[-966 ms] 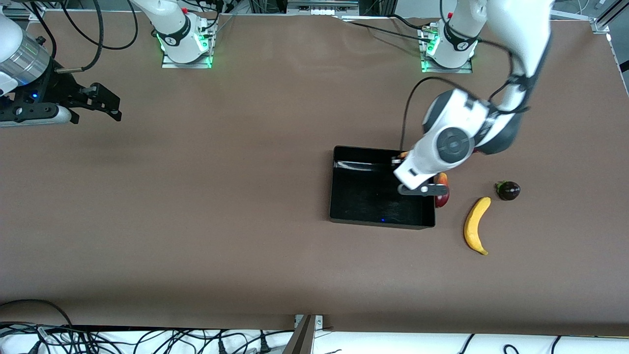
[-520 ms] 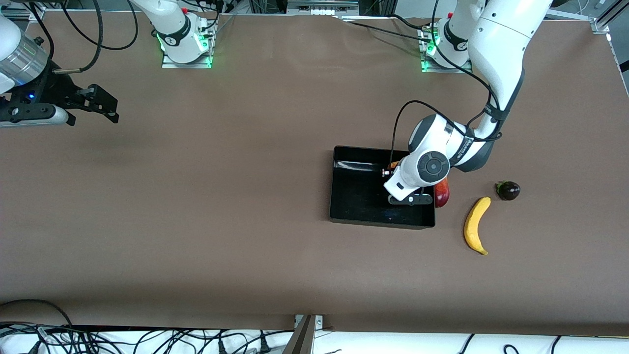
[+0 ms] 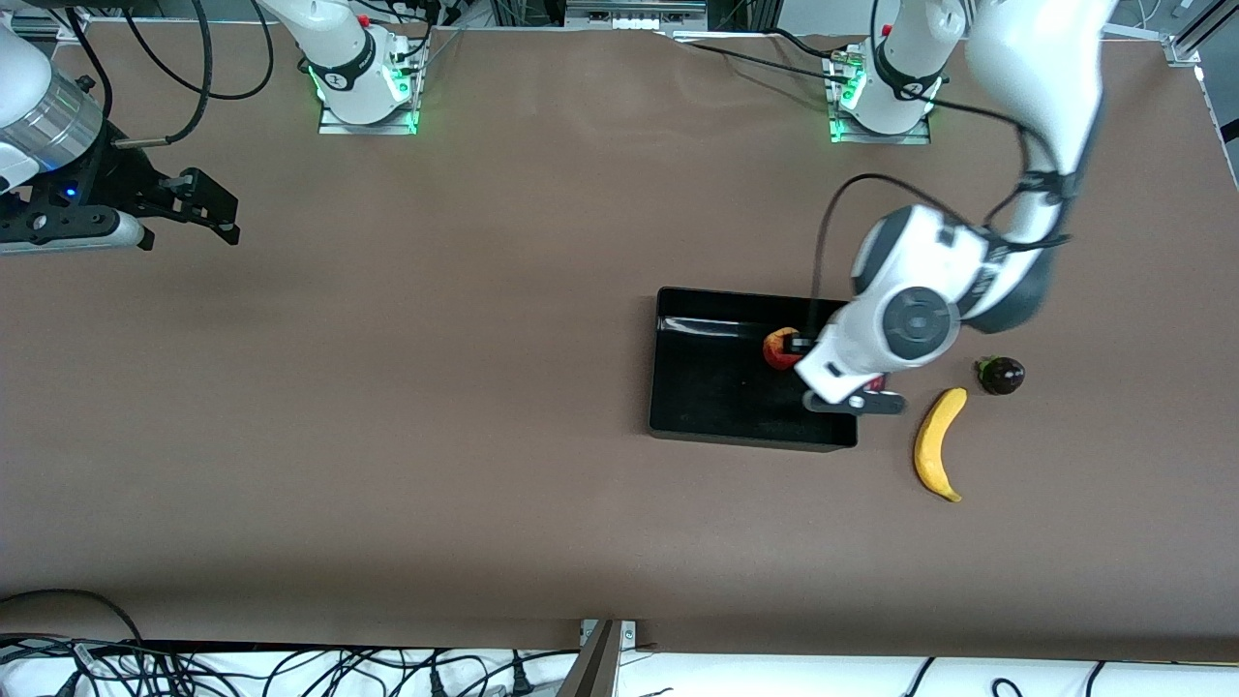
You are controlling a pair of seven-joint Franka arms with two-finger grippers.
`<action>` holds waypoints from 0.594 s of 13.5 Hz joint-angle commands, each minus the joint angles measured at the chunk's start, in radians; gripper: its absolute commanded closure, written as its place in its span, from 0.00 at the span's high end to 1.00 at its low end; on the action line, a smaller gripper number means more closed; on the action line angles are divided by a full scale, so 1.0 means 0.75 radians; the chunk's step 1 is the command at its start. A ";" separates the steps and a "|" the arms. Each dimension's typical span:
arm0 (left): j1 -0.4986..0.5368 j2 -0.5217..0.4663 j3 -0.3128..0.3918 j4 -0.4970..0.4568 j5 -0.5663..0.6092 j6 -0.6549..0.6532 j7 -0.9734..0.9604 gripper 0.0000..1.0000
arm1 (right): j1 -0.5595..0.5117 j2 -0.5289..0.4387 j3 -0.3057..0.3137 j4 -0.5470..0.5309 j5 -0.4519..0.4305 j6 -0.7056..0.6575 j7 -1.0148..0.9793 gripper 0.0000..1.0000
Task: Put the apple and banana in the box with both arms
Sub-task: 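Move the left gripper to the yellow banana and grasp it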
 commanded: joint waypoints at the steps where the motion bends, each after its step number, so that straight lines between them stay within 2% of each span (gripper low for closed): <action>1: 0.144 0.019 -0.006 0.064 0.063 -0.051 0.362 1.00 | -0.003 0.012 0.007 0.031 -0.020 0.001 0.008 1.00; 2: 0.218 0.054 -0.010 0.064 0.045 -0.033 0.552 1.00 | -0.003 0.012 0.007 0.031 -0.014 0.001 0.008 1.00; 4: 0.259 0.097 -0.014 0.048 0.055 0.100 0.778 1.00 | -0.003 0.012 0.007 0.031 -0.012 0.011 0.008 1.00; 8: 0.341 0.256 -0.002 0.044 0.065 0.325 0.981 1.00 | -0.003 0.012 0.007 0.031 -0.008 0.019 0.008 1.00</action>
